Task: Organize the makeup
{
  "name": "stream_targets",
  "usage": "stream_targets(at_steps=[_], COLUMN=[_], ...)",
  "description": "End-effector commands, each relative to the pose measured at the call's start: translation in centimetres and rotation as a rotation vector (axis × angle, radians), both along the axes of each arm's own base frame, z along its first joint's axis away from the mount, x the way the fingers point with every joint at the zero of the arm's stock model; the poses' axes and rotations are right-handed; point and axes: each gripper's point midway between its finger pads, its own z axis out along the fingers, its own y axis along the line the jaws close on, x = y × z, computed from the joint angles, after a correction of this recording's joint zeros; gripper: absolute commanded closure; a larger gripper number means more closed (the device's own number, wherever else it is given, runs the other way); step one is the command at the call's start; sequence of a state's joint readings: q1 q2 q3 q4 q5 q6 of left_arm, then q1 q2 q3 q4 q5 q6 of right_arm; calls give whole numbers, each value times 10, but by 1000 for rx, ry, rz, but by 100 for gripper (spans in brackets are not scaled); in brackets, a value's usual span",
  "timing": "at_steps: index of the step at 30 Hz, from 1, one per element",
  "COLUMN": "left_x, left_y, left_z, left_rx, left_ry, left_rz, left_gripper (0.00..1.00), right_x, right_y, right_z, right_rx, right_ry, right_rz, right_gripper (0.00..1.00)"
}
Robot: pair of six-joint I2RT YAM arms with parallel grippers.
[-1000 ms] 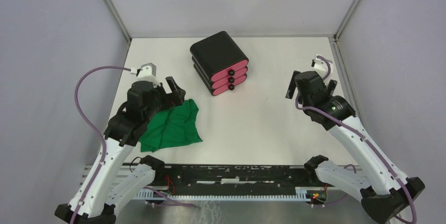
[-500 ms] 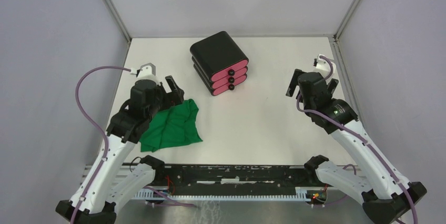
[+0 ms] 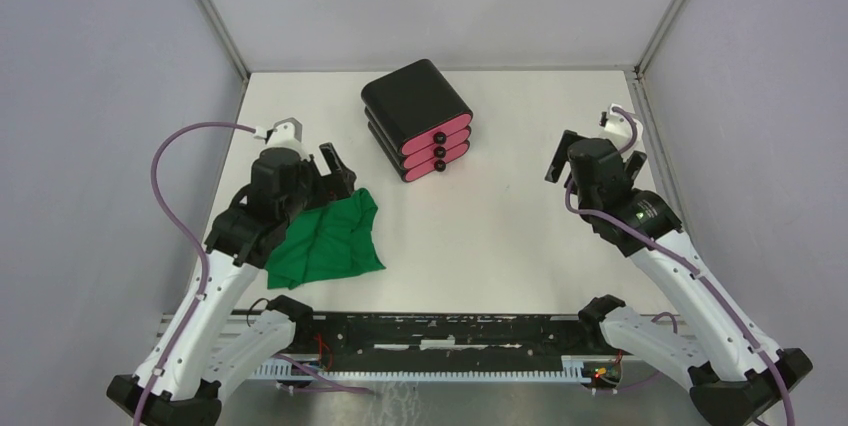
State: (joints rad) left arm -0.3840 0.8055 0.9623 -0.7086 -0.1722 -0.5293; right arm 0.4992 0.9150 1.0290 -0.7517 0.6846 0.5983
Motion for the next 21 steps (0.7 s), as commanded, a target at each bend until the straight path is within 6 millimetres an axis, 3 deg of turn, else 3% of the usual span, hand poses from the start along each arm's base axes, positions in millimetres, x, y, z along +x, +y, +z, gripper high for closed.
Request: stream_targets(at_steps=[1,21], left_x=[4,5], left_y=[-4,1], left_z=[30,25], left_rx=[-5,38], left_ry=[-85,-73], left_rz=[-40,-28], left_gripper=[1,1], right_x=[5,11], right_y=[1,11], right_z=[11,9], right_rx=[32,72], right_ry=[-63,-64], right_rz=[-16,11], right_gripper=[1,1])
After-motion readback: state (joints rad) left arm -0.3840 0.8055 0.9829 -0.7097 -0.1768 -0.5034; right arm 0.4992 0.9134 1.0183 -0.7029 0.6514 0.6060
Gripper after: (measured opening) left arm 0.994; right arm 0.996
